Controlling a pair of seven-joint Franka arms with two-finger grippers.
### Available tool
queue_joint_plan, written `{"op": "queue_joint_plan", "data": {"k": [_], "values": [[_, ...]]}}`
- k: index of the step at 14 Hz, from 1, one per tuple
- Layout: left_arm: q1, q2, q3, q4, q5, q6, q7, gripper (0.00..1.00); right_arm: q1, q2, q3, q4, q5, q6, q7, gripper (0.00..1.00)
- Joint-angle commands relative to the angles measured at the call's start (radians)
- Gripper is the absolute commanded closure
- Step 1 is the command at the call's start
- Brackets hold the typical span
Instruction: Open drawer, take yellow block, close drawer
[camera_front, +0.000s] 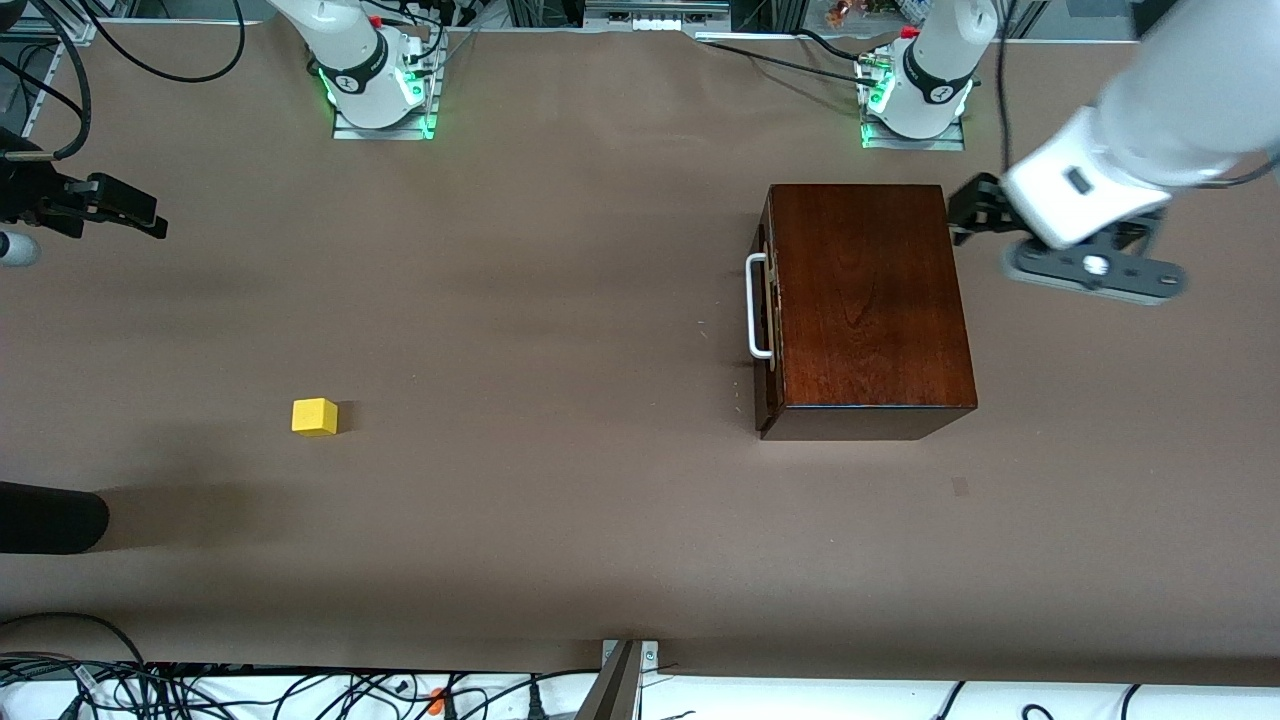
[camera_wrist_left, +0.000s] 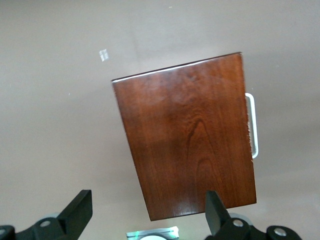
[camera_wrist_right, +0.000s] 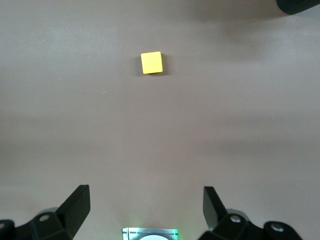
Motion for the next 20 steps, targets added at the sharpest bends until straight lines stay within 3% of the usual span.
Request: {"op": "queue_joint_plan", "data": {"k": [1, 5, 8, 20], "values": [[0.006, -0.102, 0.055, -0.156, -0.039, 0.074, -0.021, 0.0, -0.014, -0.003, 0.013, 0.003, -0.012, -0.011, -0.012, 0.0], [0.006, -0.194, 0.131, -0.334, -0.074, 0.191, -0.007, 0.0, -0.014, -0.003, 0.013, 0.003, -0.012, -0.01, -0.012, 0.0], [0.006, -0.246, 0.135, -0.423, -0.082, 0.252, -0.008, 0.0, -0.014, -0.003, 0.013, 0.003, -0.012, -0.01, -0.013, 0.0], [0.005, -0.257, 0.122, -0.435, -0.017, 0.256, 0.094, 0.0, -0.013, -0.002, 0.019, 0.003, -0.012, -0.011, -0.009, 0.0]]}}
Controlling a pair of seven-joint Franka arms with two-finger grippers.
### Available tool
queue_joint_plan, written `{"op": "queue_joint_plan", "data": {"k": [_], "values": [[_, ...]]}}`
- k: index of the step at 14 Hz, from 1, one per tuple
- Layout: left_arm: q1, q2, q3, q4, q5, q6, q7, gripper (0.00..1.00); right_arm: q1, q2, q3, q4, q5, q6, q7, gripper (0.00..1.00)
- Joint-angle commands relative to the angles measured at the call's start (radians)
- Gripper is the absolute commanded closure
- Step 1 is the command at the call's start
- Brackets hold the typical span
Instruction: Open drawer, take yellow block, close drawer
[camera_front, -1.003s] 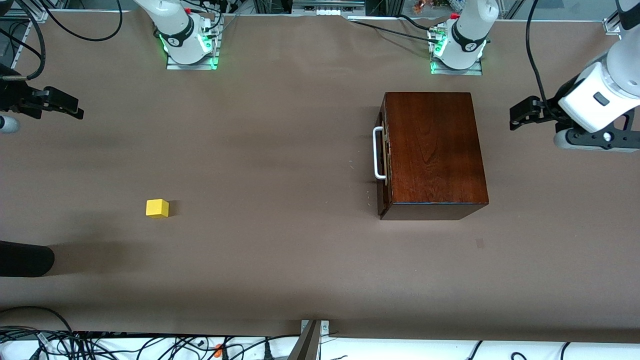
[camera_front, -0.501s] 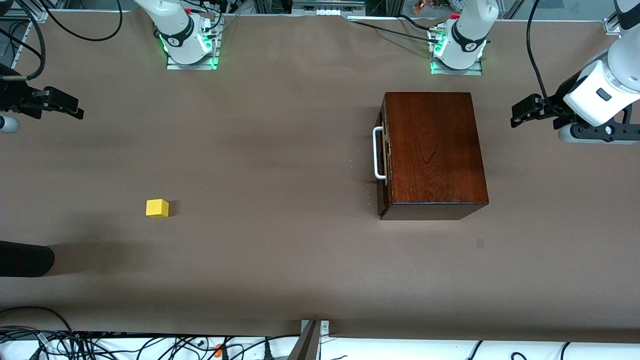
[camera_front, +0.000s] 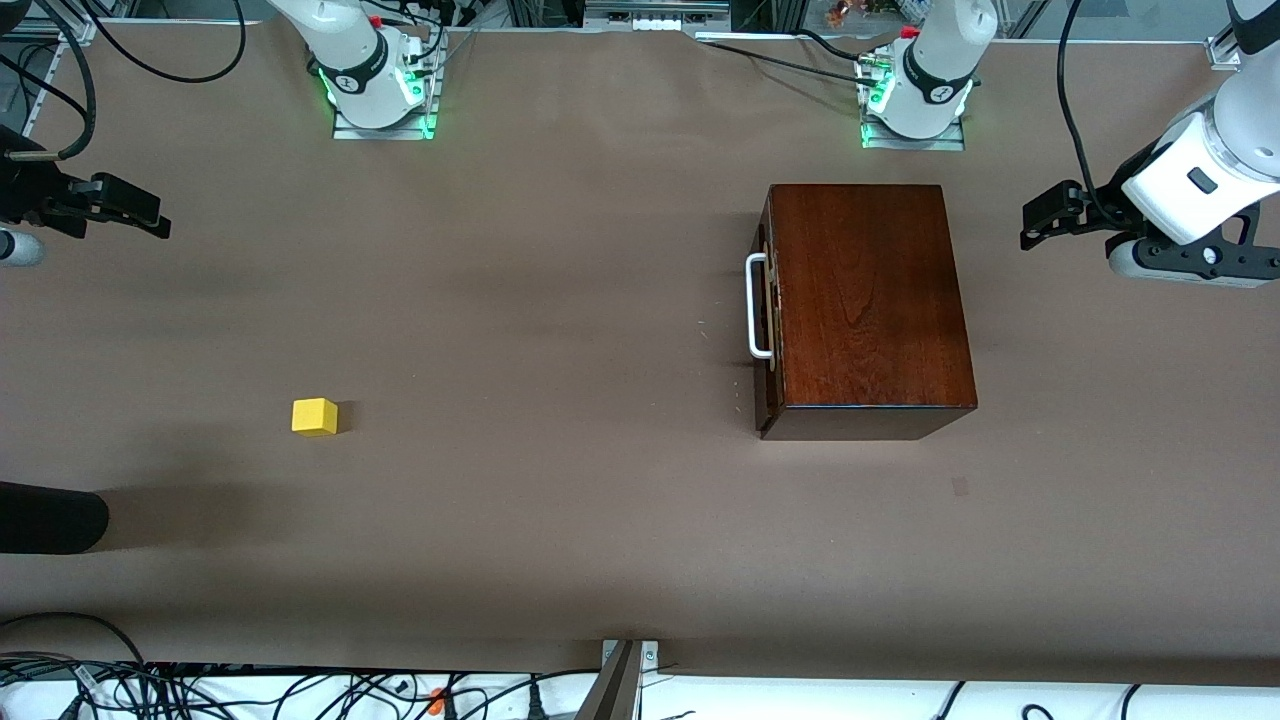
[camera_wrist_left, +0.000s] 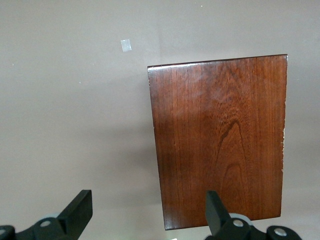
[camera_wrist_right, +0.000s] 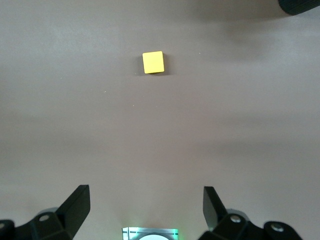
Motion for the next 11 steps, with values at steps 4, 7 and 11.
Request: {"op": "queue_joint_plan", "data": {"k": [4, 7, 11], "values": [[-0.005, -0.029, -0.005, -0.022, 0.039, 0.011, 0.022, 0.0, -0.013, -0.002, 0.012, 0.004, -0.012, -0.012, -0.009, 0.0], [-0.005, -0.029, -0.005, -0.021, 0.039, 0.01, 0.022, 0.0, -0.013, -0.002, 0.01, 0.004, -0.011, -0.012, -0.009, 0.0], [-0.003, -0.029, -0.005, -0.018, 0.039, 0.01, 0.022, 0.0, -0.013, -0.002, 0.01, 0.004, -0.011, -0.012, -0.009, 0.0]]}}
